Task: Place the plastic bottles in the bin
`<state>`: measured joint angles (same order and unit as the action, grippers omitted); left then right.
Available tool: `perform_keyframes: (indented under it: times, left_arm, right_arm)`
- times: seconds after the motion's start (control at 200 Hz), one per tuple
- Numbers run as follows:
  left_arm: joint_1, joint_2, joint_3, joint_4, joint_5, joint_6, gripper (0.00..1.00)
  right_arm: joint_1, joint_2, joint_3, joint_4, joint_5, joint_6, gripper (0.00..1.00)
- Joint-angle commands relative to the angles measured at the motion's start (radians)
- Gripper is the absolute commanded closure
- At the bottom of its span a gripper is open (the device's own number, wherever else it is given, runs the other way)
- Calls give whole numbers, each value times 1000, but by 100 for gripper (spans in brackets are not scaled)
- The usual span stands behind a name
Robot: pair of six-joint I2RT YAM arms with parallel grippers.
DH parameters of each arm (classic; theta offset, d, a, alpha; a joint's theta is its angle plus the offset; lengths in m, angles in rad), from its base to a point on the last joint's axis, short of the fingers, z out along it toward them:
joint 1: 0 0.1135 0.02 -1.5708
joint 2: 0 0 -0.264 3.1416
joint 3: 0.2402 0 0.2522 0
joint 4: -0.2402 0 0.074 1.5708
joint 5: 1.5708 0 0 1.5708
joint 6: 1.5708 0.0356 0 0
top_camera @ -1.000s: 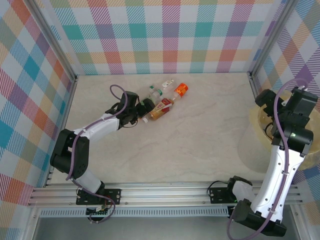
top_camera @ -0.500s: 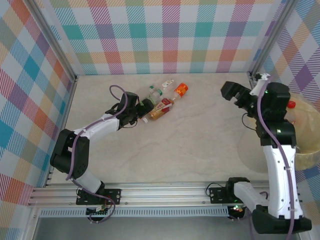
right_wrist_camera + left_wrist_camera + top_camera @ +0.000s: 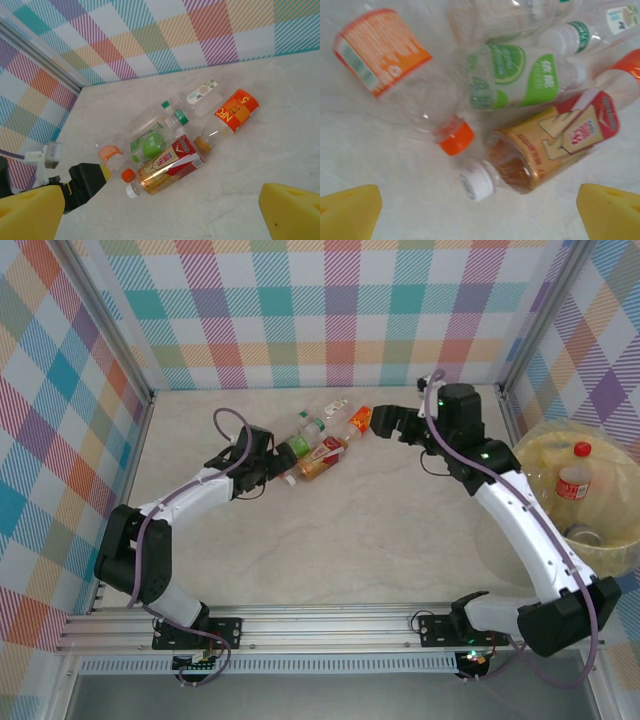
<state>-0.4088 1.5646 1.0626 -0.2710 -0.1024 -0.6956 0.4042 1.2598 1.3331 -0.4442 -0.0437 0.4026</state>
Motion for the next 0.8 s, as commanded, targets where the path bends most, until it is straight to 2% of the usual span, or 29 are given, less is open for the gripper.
perform_keyframes:
  times: [0.0, 0.35, 0.48, 0.665, 0.73, 0.795]
  left_arm:
    - [39, -18, 50, -81, -95, 146, 0]
    - [139, 114, 168, -171, -38, 245, 0]
    - [165, 173, 221, -156, 70, 370, 0]
    - [176, 267, 322, -203, 149, 538, 0]
    - [176, 294, 353, -219, 93, 553, 0]
    - [192, 319, 400, -255, 25, 485, 0]
  right_arm:
    - [30, 28, 22, 72, 48, -9, 0]
    - [40, 70, -30, 121, 68, 82, 0]
    - [41, 67, -43, 123, 81, 92, 0]
    - [41, 77, -40, 129, 67, 110, 0]
    - [41, 81, -37, 128, 64, 113, 0]
    - [41, 84, -34, 122, 64, 113, 0]
